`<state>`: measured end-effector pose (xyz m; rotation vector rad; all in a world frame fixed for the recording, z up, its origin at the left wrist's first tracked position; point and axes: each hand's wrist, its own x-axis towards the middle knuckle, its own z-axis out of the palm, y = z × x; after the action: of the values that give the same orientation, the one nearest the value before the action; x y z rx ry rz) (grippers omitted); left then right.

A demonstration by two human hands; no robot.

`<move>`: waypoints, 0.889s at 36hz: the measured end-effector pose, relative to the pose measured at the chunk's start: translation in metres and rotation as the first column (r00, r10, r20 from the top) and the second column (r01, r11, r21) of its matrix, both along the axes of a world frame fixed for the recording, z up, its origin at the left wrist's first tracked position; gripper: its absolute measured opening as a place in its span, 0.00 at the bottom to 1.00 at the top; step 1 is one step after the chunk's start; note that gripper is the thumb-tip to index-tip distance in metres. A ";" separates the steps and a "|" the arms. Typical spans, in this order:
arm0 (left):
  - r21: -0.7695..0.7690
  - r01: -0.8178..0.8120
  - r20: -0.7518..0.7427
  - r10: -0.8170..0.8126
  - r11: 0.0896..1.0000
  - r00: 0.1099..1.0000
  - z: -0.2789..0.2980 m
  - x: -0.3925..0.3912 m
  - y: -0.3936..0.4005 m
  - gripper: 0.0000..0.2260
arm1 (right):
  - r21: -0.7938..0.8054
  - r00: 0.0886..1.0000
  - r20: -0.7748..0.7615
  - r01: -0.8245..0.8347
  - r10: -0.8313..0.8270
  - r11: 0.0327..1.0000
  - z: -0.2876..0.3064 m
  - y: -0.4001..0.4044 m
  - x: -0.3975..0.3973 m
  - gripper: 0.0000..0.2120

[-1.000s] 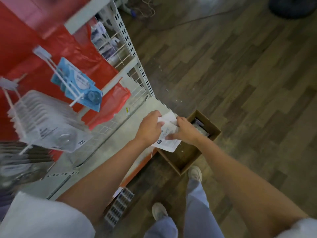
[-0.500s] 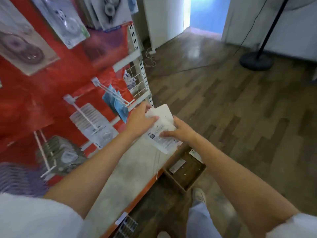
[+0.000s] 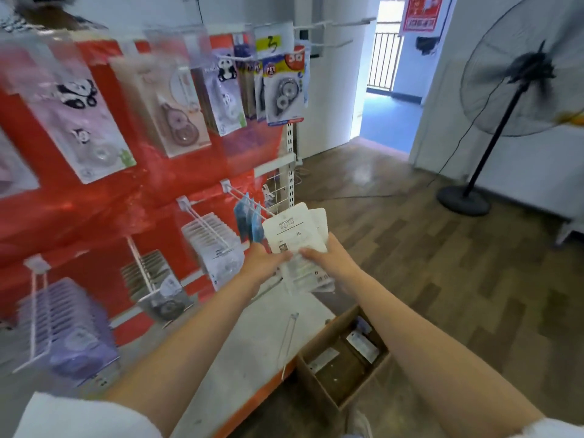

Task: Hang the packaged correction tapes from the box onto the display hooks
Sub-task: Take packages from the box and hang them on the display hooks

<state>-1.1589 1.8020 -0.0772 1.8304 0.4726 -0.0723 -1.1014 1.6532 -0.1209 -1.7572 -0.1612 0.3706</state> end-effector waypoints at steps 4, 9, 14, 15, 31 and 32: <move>-0.018 0.108 0.033 -0.107 0.994 0.994 0.004 -0.019 0.003 0.15 | 0.079 1.000 -0.018 0.019 -0.017 0.997 0.008 0.019 -0.009 0.27; 0.039 0.004 0.098 -0.008 0.999 0.995 0.008 -0.031 0.017 0.13 | 0.166 0.998 -0.051 -0.029 0.038 0.986 0.025 0.035 -0.021 0.12; 0.020 -0.114 0.090 0.112 0.993 0.990 0.007 -0.041 0.034 0.15 | 0.243 0.988 -0.072 -0.114 0.135 0.963 0.033 0.050 -0.027 0.18; 0.016 -0.132 0.094 0.130 0.991 0.987 0.007 -0.043 0.037 0.14 | 0.269 0.987 -0.081 -0.113 0.140 0.957 0.034 0.052 -0.031 0.19; -0.030 -0.330 0.197 0.330 0.943 0.923 0.007 -0.055 0.068 0.13 | 0.272 0.995 -0.087 0.067 -0.045 0.960 0.036 0.034 -0.036 0.13; -0.039 -0.324 0.197 0.325 0.945 0.925 0.006 -0.054 0.068 0.13 | 0.266 0.993 -0.100 0.089 -0.065 0.960 0.036 0.031 -0.036 0.13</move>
<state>-1.2127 1.8702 -0.0717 1.7094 0.6242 0.3363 -1.1374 1.6843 -0.0850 -1.4697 -0.0734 0.3536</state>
